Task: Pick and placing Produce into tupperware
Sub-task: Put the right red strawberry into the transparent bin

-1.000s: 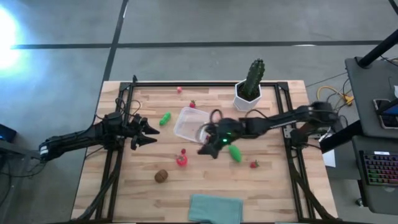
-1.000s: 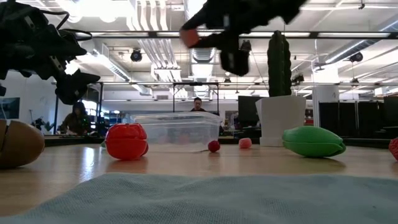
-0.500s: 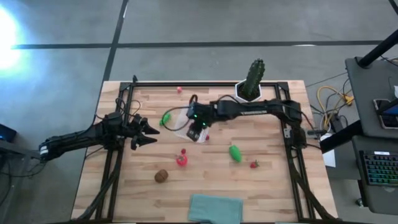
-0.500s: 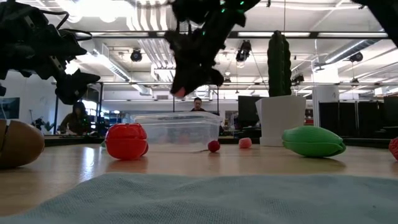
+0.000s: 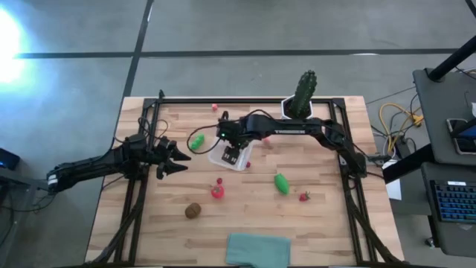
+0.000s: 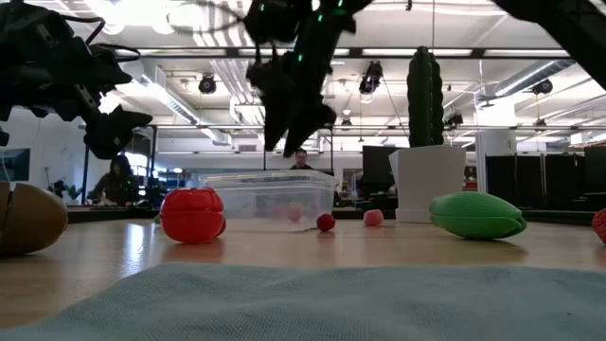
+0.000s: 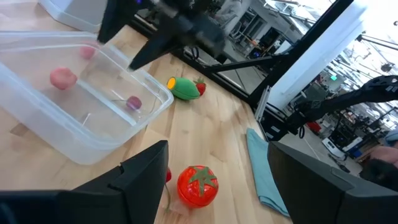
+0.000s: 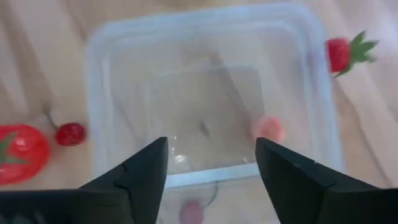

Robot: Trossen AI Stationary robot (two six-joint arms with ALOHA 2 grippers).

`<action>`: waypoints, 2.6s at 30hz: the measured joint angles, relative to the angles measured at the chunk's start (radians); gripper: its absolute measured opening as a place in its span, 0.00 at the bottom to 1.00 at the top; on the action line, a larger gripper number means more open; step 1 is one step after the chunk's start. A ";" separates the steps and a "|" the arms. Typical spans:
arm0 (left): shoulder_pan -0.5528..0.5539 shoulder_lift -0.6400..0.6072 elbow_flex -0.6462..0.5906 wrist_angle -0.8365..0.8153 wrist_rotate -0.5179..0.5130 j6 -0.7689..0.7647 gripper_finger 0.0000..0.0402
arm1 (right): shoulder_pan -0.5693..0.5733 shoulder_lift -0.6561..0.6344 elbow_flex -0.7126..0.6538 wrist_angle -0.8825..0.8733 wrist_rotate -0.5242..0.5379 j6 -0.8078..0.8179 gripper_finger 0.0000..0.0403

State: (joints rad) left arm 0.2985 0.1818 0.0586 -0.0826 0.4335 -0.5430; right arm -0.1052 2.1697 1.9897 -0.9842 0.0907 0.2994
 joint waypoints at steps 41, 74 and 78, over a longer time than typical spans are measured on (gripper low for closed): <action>0.000 0.001 -0.001 0.005 0.000 0.000 0.65 | 0.634 -0.634 -0.807 -0.362 -0.119 1.219 0.60; 0.000 -0.001 -0.001 0.006 0.000 0.000 0.65 | 0.615 -0.660 -1.044 -0.107 0.031 0.337 0.61; 0.000 -0.001 -0.001 0.006 0.000 0.000 0.65 | 0.616 -0.655 -1.047 -0.100 0.015 0.215 0.61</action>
State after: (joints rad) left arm 0.2987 0.1810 0.0578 -0.0763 0.4335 -0.5430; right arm 0.5105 1.5146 0.9431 -1.0847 0.1059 0.5143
